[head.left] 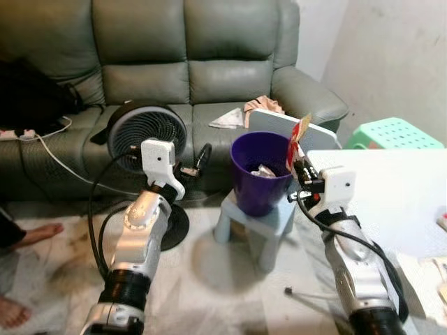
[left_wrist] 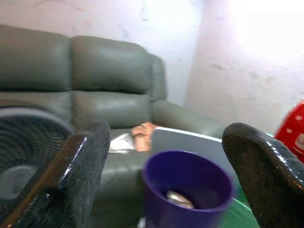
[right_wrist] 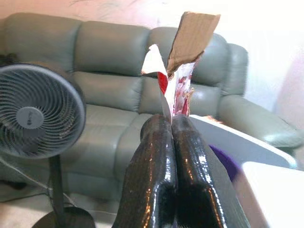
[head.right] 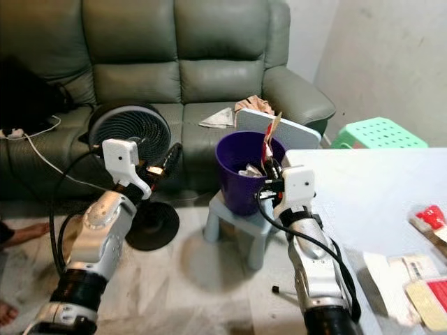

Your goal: Picking trash to rubbish bin

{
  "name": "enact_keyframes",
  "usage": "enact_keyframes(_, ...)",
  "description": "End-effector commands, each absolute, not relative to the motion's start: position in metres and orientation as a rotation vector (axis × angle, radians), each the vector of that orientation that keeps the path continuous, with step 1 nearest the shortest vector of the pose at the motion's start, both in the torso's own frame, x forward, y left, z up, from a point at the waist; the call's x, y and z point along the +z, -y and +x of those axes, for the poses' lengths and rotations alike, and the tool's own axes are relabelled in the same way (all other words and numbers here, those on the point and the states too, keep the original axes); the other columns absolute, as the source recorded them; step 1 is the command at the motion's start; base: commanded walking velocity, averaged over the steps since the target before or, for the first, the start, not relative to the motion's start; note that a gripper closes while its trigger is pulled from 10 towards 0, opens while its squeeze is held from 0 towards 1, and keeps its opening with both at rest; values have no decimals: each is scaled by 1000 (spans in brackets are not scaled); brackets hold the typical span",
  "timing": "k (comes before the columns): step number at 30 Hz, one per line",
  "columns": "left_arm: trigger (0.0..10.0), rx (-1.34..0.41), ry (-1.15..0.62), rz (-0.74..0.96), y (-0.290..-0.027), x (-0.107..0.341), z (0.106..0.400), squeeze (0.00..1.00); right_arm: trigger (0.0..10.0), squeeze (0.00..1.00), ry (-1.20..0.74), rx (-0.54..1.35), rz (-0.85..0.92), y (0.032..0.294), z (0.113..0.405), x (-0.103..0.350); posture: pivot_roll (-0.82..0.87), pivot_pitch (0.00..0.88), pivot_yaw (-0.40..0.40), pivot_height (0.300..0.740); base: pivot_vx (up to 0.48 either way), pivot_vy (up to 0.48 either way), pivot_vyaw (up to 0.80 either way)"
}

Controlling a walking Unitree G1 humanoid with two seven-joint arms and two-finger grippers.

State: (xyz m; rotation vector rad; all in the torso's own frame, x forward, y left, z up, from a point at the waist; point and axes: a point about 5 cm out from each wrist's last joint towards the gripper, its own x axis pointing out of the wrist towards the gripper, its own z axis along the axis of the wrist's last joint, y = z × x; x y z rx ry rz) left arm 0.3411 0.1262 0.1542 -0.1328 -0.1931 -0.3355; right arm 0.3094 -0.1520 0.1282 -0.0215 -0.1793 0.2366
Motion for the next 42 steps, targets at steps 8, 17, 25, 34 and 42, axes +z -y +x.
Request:
enact_keyframes(8,10000,-329,184,-138,-129,154,343,0,10000,0,200,258,-28,146,312,135,56,37,-51,715,359,0,0)
enact_keyframes(17,10000,-327,188,-157,-130,155,344,0,10000,0,201,267,-30,144,314,136,59,35,-55,715,332,152,0)
enact_keyframes(25,10000,-327,188,-165,-130,154,344,0,10000,0,202,273,-31,143,315,136,61,31,-58,715,134,414,0)
enact_keyframes(34,10000,-325,191,-152,-129,155,345,0,10000,0,200,278,-36,142,315,136,61,27,-59,715,83,437,0)
enact_keyframes(42,10000,-324,190,-149,-129,155,346,0,10000,0,202,278,-37,142,315,136,59,30,-60,715,290,382,0)
